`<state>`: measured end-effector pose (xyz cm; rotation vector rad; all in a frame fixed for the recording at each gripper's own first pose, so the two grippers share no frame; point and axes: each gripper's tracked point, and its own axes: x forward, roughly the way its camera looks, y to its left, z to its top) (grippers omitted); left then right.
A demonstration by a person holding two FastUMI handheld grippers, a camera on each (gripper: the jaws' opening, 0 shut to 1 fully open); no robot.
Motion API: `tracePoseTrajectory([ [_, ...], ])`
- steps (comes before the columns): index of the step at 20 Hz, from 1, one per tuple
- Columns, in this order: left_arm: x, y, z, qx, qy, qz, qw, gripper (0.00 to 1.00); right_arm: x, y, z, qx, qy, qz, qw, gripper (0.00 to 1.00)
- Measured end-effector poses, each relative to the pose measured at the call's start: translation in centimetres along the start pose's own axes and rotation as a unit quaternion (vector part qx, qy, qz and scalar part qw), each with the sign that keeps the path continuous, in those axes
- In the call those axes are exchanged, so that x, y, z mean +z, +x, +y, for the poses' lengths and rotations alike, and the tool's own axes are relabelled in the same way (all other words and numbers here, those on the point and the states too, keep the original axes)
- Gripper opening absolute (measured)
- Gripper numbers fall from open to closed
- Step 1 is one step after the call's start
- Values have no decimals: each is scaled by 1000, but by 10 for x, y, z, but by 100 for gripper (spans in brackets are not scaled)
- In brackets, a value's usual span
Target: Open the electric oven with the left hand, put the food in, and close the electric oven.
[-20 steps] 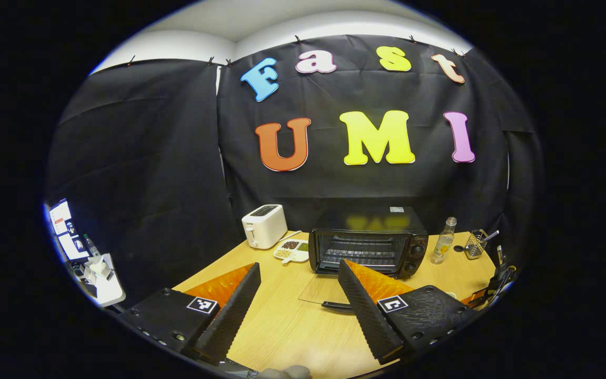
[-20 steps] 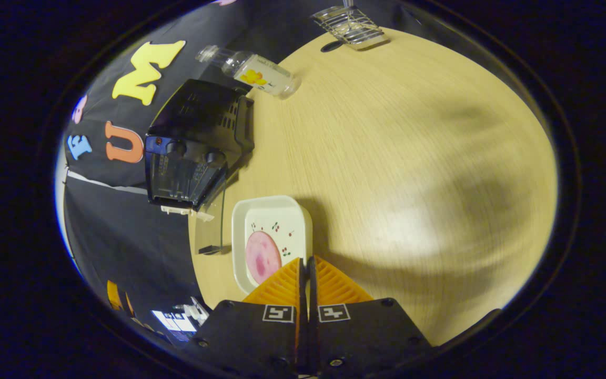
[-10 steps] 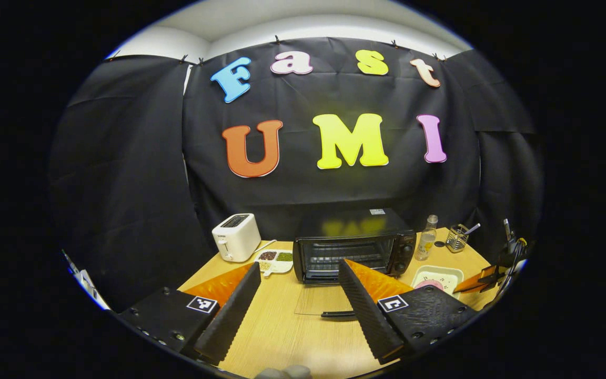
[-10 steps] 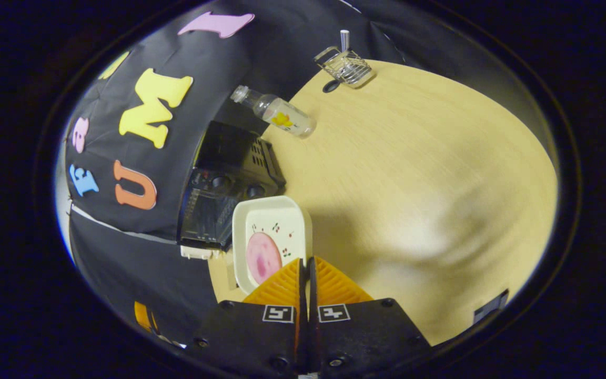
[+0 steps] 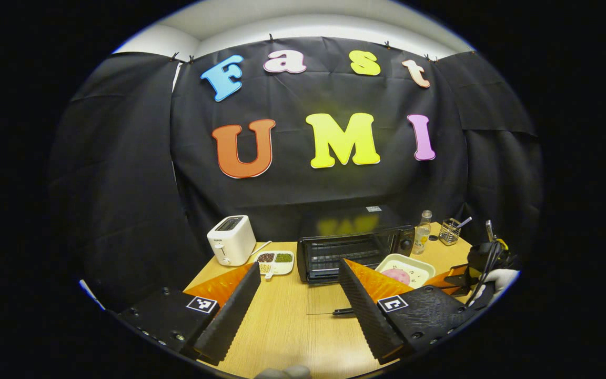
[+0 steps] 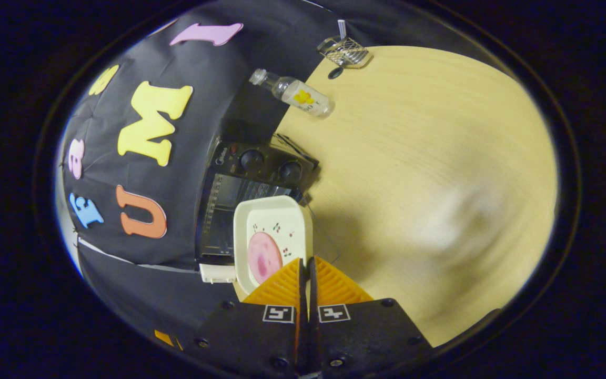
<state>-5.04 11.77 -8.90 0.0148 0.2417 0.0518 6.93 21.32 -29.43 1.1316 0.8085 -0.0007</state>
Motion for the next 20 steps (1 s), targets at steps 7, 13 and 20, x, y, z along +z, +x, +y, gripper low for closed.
tracePoseTrajectory([
  [7,-4,-5,20,19,1,6,1000,95,-42,57,32,-9,2,23,1000,4],
  [13,-10,-1,31,44,-1,15,999,95,-34,96,48,-4,5,24,1000,4],
  [20,-19,10,36,61,3,29,998,95,15,138,77,25,21,-14,999,4],
])
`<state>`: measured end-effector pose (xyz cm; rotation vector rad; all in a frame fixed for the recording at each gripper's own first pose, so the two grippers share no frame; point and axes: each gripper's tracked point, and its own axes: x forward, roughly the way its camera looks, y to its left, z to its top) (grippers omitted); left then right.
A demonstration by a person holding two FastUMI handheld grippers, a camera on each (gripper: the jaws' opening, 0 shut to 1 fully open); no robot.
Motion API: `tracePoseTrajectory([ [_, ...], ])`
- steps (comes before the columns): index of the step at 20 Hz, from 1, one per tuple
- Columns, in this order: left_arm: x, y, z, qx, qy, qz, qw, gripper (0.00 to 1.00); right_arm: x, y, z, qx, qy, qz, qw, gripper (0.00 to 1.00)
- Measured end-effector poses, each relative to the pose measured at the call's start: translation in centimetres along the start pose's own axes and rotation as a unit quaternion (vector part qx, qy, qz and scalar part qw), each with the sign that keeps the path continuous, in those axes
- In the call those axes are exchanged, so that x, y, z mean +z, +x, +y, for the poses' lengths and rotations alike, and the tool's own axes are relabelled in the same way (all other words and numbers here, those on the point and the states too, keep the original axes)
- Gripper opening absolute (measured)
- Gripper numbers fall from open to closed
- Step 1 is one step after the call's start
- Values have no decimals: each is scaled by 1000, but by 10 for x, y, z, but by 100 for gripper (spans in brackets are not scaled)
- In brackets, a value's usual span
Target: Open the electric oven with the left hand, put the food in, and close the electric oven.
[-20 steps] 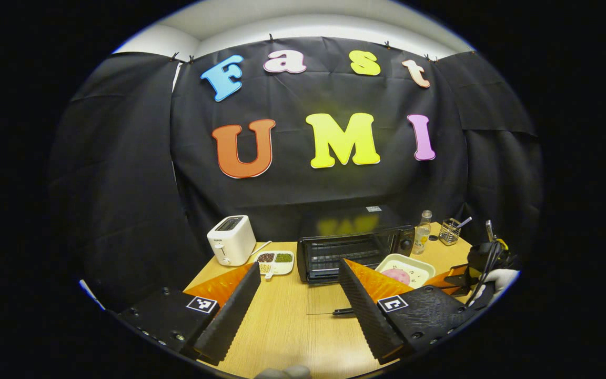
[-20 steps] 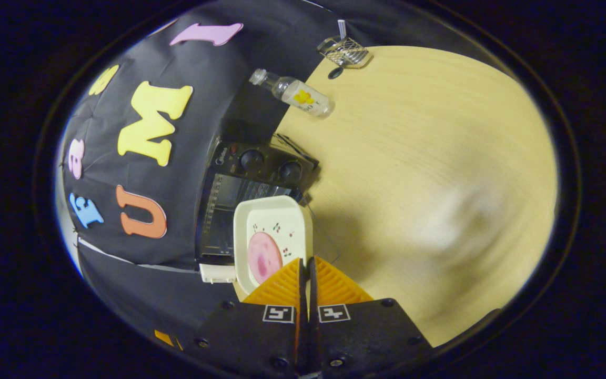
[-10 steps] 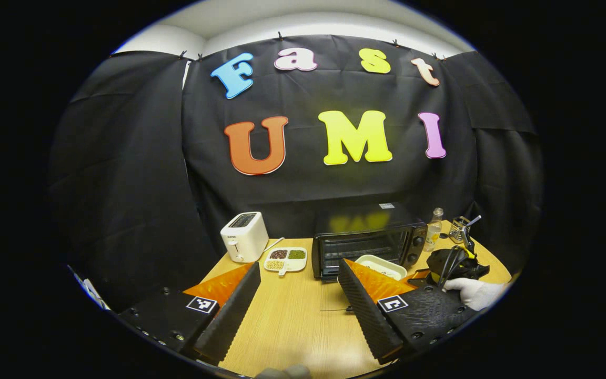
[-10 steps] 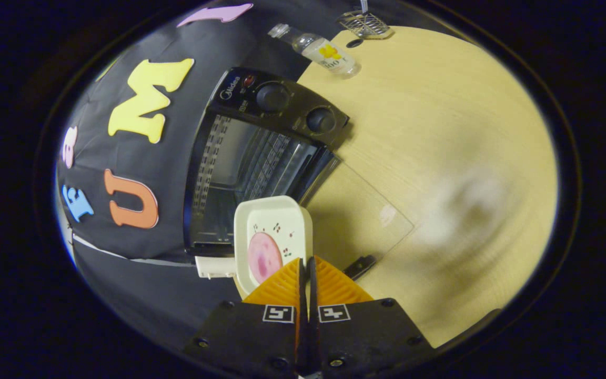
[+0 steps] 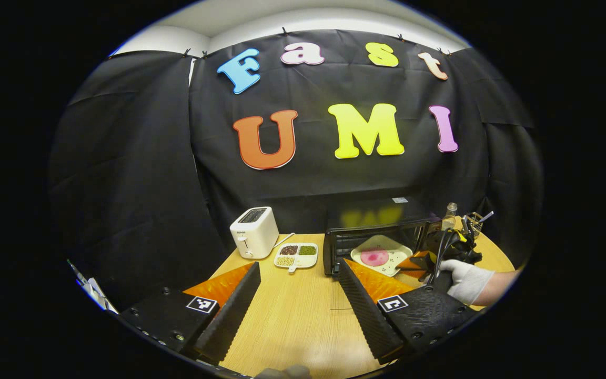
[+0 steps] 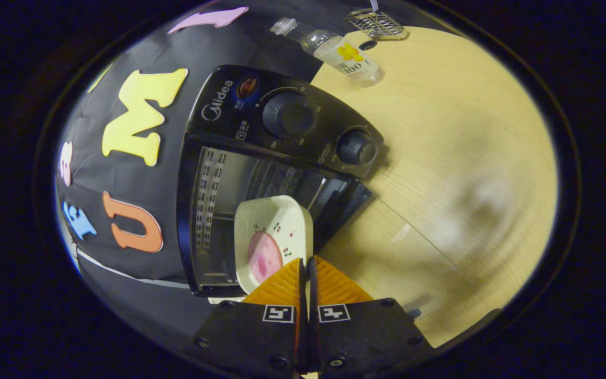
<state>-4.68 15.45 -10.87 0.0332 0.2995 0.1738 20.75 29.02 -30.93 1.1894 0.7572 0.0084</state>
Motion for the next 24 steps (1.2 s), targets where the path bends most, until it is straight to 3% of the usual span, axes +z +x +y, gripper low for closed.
tracePoseTrajectory([
  [5,-4,2,4,17,1,6,1000,95,19,21,20,44,-27,-19,998,4],
  [9,-6,-2,6,20,7,4,1000,95,25,25,28,74,-44,-21,996,11],
  [12,-8,-6,7,22,3,4,1000,95,29,16,38,96,-54,-27,994,34],
  [13,-8,-7,6,21,3,3,1000,95,30,10,37,94,-68,-28,993,48],
  [14,-8,-7,5,20,3,2,1000,95,31,4,38,91,-83,-32,992,53],
  [15,-10,-7,4,18,3,0,1000,95,32,-3,37,89,-98,-36,991,47],
  [16,-11,-9,1,16,3,-1,1000,95,34,-12,37,87,-114,-40,989,57],
  [17,-11,-9,0,12,3,-4,1000,95,35,-22,37,85,-135,-44,986,58],
  [20,-16,-10,-11,-3,0,-3,1000,95,38,-59,35,78,-236,-58,967,81],
  [24,-20,-12,-29,-27,-2,-14,1000,95,54,-124,44,56,-396,-113,910,96],
])
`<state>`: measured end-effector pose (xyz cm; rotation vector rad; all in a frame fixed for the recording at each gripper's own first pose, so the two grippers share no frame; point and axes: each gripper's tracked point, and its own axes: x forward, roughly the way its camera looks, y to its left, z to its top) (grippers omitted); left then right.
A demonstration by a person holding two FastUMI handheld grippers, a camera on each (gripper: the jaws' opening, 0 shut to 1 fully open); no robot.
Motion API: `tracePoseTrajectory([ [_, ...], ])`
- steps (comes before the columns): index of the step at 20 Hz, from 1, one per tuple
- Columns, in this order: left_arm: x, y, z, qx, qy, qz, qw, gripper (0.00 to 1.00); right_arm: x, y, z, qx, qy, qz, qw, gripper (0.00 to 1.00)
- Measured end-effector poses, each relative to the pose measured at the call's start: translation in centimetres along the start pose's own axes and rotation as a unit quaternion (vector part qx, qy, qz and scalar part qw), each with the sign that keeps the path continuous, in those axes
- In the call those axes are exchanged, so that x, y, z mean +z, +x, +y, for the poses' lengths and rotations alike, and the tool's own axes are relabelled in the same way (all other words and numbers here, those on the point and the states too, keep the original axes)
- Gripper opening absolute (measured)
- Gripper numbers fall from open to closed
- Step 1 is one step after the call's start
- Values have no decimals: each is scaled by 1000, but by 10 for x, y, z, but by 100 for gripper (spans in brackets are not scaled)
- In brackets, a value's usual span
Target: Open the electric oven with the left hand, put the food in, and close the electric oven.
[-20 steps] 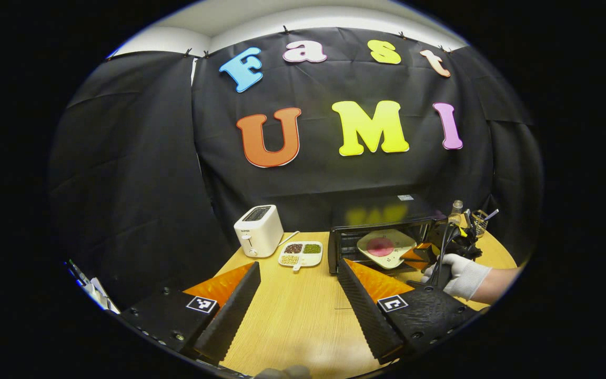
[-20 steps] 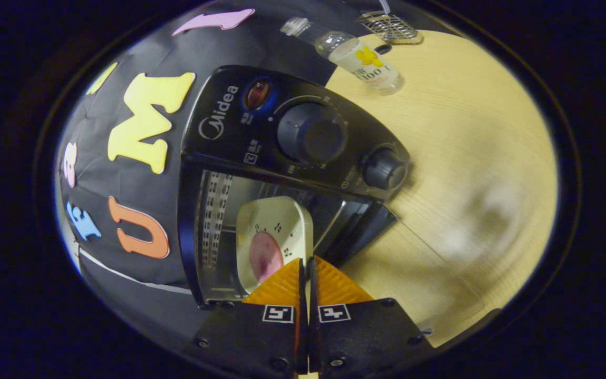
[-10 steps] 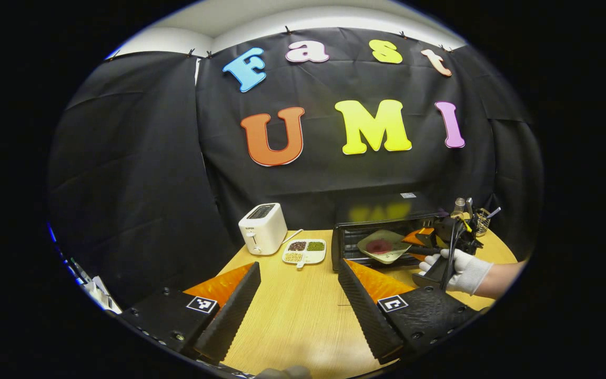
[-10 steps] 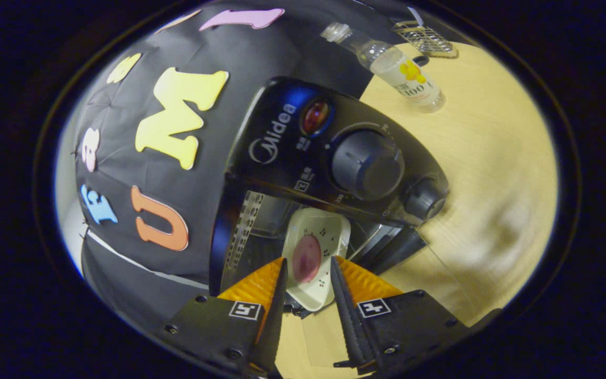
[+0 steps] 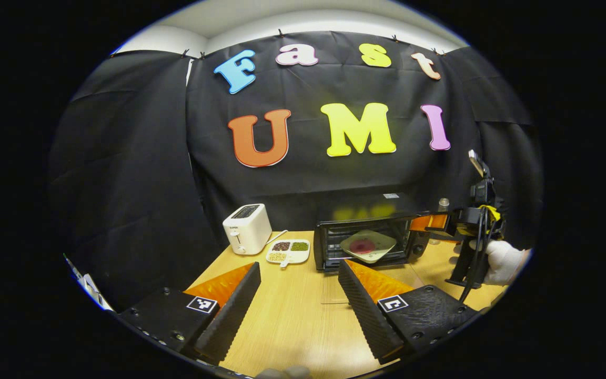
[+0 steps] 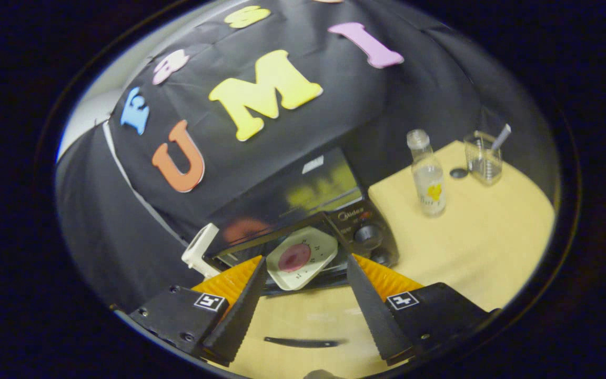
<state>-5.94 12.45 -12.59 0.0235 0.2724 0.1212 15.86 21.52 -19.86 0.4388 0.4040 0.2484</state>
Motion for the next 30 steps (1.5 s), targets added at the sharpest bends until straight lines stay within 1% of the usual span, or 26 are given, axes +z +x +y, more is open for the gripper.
tracePoseTrajectory([
  [2,-4,-1,-11,-16,-3,-5,1000,95,14,-34,-1,-13,-59,-18,998,97],
  [5,-9,8,-31,-36,-4,-5,999,95,28,-82,-14,-35,-132,-38,990,97],
  [8,-16,15,-53,-46,-1,1,999,95,29,-125,-35,-51,-179,-39,982,97],
  [11,-25,18,-82,-54,-2,16,998,95,27,-168,-63,-66,-181,-33,981,98],
  [15,-44,13,-118,-48,1,36,998,95,31,-218,-118,-90,-197,-27,976,98],
  [18,-70,8,-144,-41,3,63,997,95,38,-251,-150,-95,-191,-30,977,98],
  [20,-88,7,-158,-38,9,77,996,95,39,-261,-166,-94,-189,-26,977,98],
  [22,-114,10,-171,-43,13,102,994,95,38,-270,-179,-104,-188,-18,976,98],
  [24,-139,20,-181,-52,17,121,991,96,45,-275,-180,-111,-187,-26,976,98],
  [26,-160,33,-182,-61,17,146,987,97,50,-276,-186,-137,-194,-30,971,98],
  [28,-178,45,-179,-65,24,160,985,96,58,-278,-177,-144,-193,-39,970,98],
  [30,-190,61,-179,-70,22,165,984,97,62,-275,-179,-163,-197,-40,966,98],
])
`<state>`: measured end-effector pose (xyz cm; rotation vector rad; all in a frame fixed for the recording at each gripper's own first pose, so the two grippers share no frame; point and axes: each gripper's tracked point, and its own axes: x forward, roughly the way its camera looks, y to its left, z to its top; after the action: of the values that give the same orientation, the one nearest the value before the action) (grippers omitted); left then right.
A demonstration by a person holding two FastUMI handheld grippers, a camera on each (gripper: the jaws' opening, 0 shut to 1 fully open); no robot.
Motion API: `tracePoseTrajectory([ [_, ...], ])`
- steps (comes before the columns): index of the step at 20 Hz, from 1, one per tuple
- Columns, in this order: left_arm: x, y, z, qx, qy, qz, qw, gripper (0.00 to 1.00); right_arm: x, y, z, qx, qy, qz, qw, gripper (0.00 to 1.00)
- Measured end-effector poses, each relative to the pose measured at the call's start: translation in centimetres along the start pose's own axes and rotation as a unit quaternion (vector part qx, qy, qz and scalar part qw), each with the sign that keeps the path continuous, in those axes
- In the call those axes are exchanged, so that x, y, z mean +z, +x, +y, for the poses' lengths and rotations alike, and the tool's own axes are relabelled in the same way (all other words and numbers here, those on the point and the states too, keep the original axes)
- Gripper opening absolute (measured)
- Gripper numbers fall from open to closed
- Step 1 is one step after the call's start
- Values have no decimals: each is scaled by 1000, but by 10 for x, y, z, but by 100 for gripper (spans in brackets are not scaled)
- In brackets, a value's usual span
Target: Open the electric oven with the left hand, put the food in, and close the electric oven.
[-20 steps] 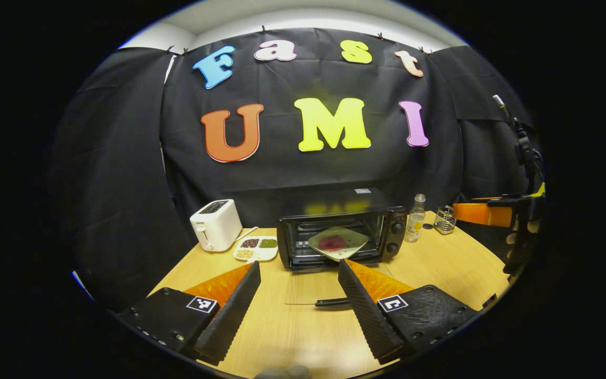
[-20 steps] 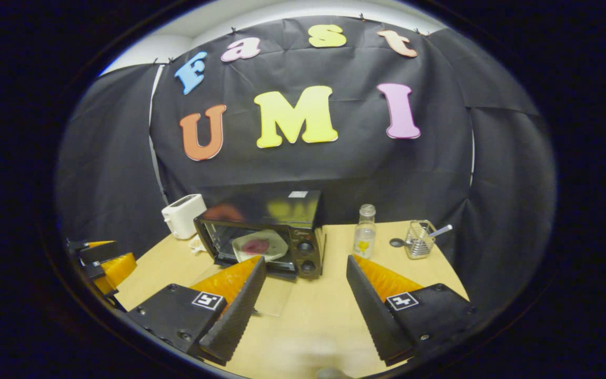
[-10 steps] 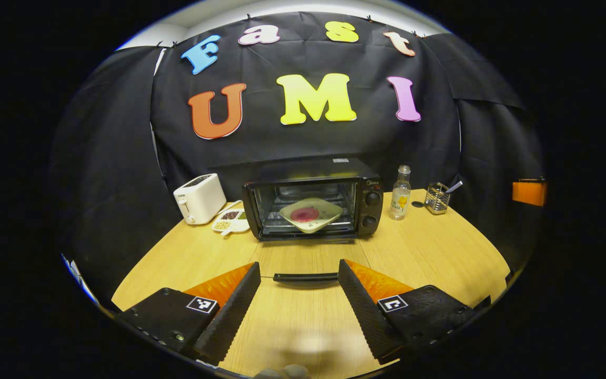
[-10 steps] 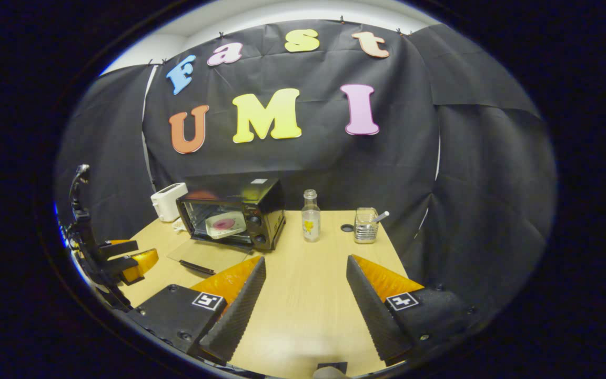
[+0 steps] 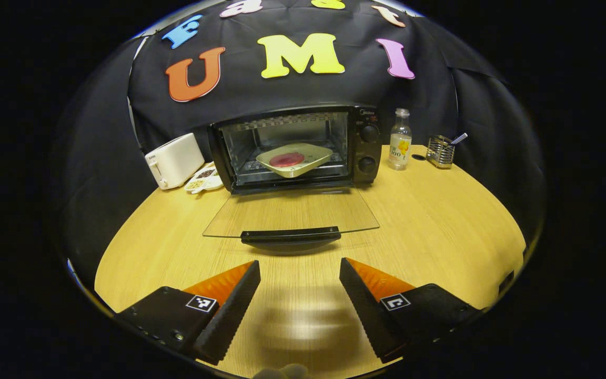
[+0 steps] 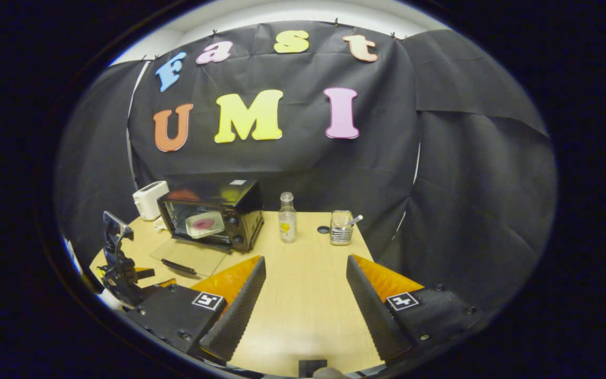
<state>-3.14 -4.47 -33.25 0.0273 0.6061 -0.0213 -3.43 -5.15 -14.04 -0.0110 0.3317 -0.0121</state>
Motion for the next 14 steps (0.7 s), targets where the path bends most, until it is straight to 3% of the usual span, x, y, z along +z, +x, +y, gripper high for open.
tracePoseTrajectory([
  [14,-12,67,11,-8,27,25,999,97,-12,-3,16,-42,20,27,999,98],
])
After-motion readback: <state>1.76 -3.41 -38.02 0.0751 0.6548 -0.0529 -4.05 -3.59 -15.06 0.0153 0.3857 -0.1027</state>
